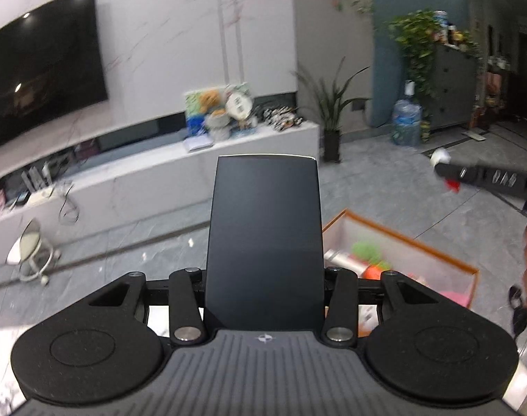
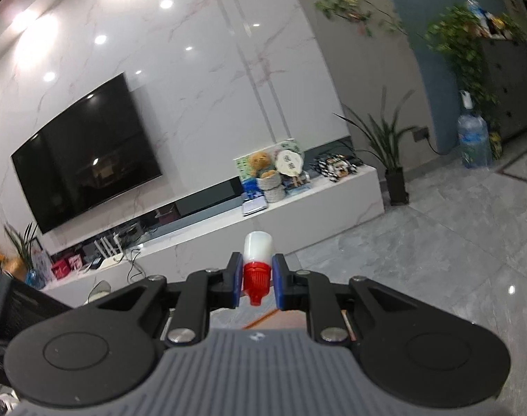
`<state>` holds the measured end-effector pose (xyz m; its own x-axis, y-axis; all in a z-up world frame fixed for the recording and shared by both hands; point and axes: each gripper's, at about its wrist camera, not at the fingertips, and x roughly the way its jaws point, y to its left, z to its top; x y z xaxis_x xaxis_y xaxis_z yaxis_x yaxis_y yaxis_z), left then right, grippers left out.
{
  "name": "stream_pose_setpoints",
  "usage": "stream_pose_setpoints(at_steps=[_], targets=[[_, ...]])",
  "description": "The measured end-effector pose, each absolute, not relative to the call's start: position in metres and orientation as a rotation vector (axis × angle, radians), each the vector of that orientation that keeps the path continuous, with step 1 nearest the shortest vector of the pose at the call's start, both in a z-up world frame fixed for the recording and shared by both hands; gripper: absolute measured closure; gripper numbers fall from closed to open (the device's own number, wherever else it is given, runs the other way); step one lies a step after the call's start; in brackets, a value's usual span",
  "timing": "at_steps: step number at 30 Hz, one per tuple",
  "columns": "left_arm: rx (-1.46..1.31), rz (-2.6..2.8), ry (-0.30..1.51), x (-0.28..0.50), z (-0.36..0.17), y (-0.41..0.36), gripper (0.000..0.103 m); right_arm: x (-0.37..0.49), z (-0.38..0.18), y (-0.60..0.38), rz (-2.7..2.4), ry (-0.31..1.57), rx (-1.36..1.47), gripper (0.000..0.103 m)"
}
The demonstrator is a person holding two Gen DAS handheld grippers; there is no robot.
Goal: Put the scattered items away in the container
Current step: 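Carry the bottle with right tool while left tool carries the black box to the orange box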
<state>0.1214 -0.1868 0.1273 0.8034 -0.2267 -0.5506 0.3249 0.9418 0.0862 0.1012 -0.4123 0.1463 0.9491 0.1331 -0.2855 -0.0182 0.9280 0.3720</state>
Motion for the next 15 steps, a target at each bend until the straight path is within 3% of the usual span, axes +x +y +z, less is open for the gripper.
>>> stream_pose_setpoints(at_steps=[15], targets=[[0.161, -0.466, 0.579, 0.169, 0.117, -0.294, 0.053, 0.121, 0.114, -0.464, 0.124, 0.378, 0.349, 0.083]])
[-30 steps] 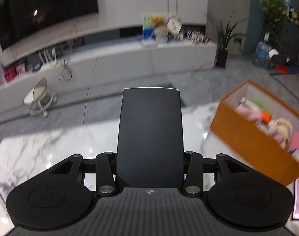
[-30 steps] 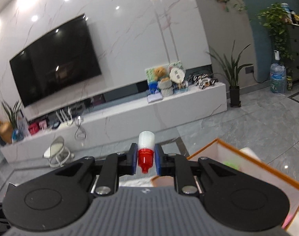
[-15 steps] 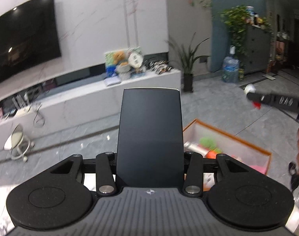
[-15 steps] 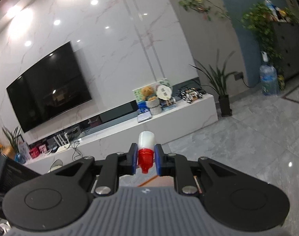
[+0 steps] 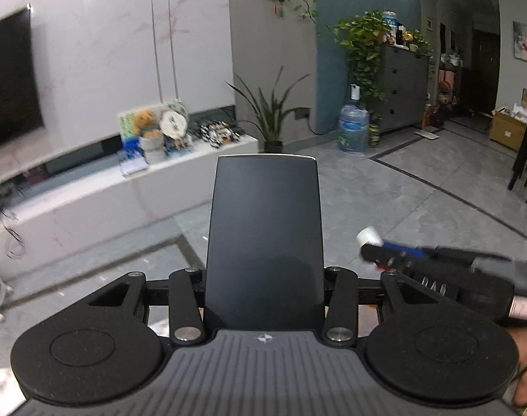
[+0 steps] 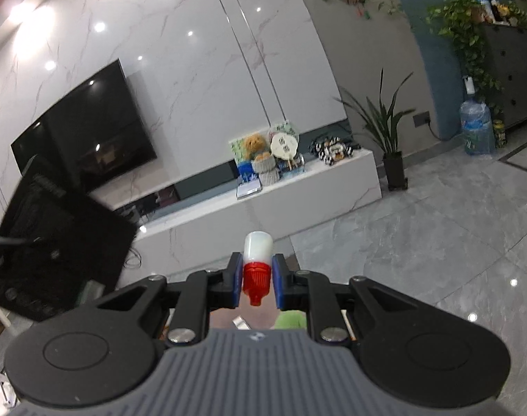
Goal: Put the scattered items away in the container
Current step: 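Carry the bottle with right tool while left tool carries the black box to the orange box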
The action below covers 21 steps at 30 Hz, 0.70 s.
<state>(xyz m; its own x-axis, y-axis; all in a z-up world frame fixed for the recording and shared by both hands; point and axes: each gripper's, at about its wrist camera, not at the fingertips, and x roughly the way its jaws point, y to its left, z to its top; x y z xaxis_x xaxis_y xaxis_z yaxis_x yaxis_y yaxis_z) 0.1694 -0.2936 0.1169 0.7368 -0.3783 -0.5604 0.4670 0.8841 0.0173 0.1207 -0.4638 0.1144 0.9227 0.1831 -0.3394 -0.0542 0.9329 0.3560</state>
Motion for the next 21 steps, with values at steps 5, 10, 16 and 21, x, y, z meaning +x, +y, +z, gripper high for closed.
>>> stream_pose_setpoints(at_steps=[5, 10, 16, 21], targets=[[0.089, -0.473, 0.647, 0.206, 0.089, -0.305, 0.053, 0.136, 0.098, -0.479, 0.082, 0.438, 0.384, 0.083], [0.012, -0.471, 0.711, 0.241, 0.063, -0.306, 0.053, 0.151, 0.084, -0.484, 0.063, 0.502, 0.368, 0.083], [-0.231, -0.506, 0.793, 0.279, 0.036, -0.281, 0.053, 0.164, 0.069, -0.479, 0.088, 0.563, 0.34, 0.083], [-0.515, -0.533, 0.888, 0.309, 0.001, -0.251, 0.053, 0.172, 0.061, -0.476, 0.093, 0.601, 0.331, 0.083]])
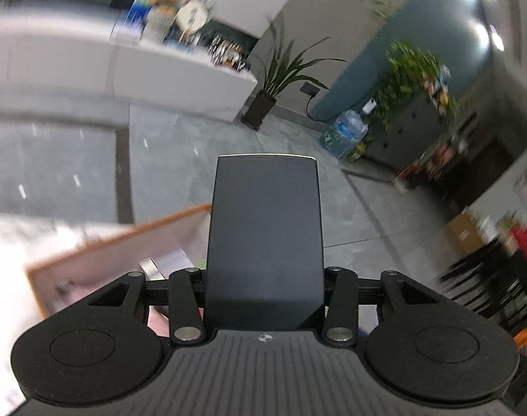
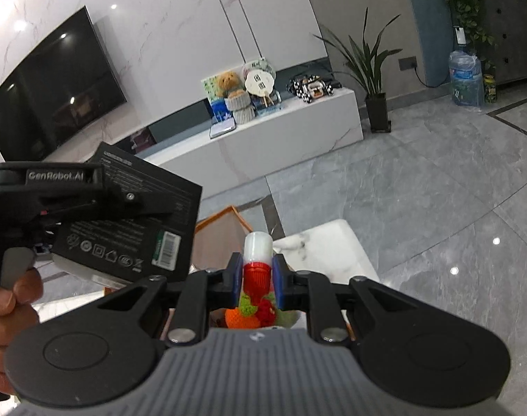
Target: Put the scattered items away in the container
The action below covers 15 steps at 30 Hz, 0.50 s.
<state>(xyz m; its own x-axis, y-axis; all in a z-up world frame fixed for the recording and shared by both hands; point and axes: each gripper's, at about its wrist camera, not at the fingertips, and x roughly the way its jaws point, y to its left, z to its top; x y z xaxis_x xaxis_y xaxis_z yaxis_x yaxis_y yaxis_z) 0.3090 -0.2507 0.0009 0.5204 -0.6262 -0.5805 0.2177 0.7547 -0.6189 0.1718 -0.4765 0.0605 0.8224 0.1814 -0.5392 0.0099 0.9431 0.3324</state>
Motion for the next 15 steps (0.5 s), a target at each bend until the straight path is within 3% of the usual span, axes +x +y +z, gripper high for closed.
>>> stream_pose_setpoints(at_steps=[4, 8, 10, 11, 15], targets=[[-0.769, -0.558, 0.973, 0.328, -0.035, -0.23, 0.053, 0.174, 0.058, -0.472, 0.102, 0.619, 0.316, 0.083], [-0.806, -0.565, 1.013, 0.338, -0.054, -0.226, 0.052, 0.177, 0.056, -0.468, 0.098, 0.637, 0.298, 0.082], [-0.745, -0.526, 1.034, 0.34, -0.055, -0.227, 0.042, 0.18, 0.054, -0.467, 0.089, 0.653, 0.288, 0.066], [-0.711, -0.509, 1.031, 0.34, -0.053, -0.227, 0.03, 0.18, 0.054, -0.467, 0.087, 0.657, 0.285, 0.052], [-0.636, -0.513, 0.964, 0.331, -0.038, -0.226, 0.025, 0.18, 0.053, -0.466, 0.085, 0.653, 0.285, 0.052]])
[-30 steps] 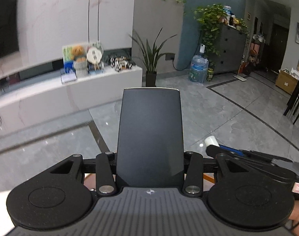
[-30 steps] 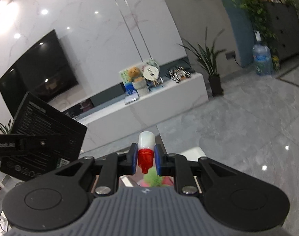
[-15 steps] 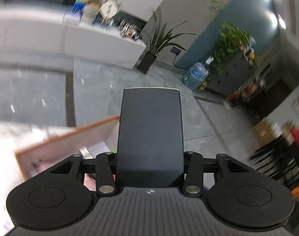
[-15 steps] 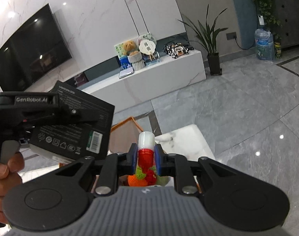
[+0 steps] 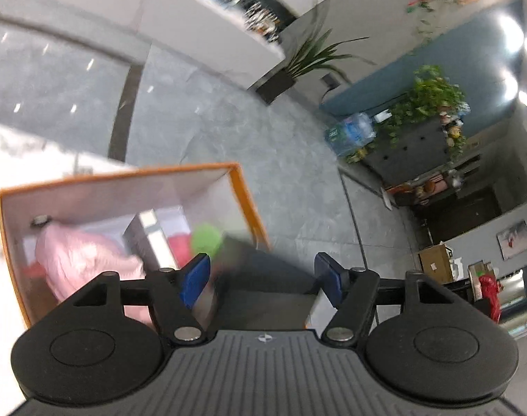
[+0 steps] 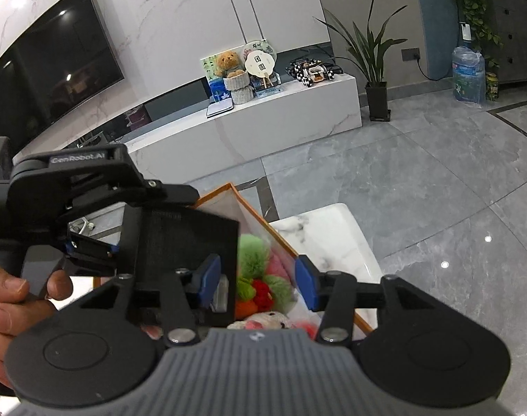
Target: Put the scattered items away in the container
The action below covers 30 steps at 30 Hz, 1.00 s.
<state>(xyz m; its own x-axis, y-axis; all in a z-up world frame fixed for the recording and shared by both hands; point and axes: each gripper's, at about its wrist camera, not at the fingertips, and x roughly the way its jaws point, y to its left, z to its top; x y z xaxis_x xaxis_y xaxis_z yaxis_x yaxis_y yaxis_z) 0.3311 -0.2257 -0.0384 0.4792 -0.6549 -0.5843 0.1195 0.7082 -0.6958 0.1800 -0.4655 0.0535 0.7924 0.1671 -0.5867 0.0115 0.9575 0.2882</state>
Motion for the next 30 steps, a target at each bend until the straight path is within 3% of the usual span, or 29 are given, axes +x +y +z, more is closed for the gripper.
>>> stream_pose_setpoints(at_steps=[13, 20, 30], targets=[[-0.602, -0.5, 0.84, 0.309, 0.002, -0.228, 0.024, 0.178, 0.059, -0.464, 0.072, 0.642, 0.288, 0.052], [-0.259, -0.44, 0.648, 0.271, 0.052, -0.244, 0.022, 0.18, 0.06, -0.461, 0.071, 0.644, 0.28, 0.05], [-0.235, -0.443, 0.63, 0.232, 0.065, -0.232, 0.021, 0.194, 0.052, -0.406, 0.203, 0.699, 0.195, 0.055]])
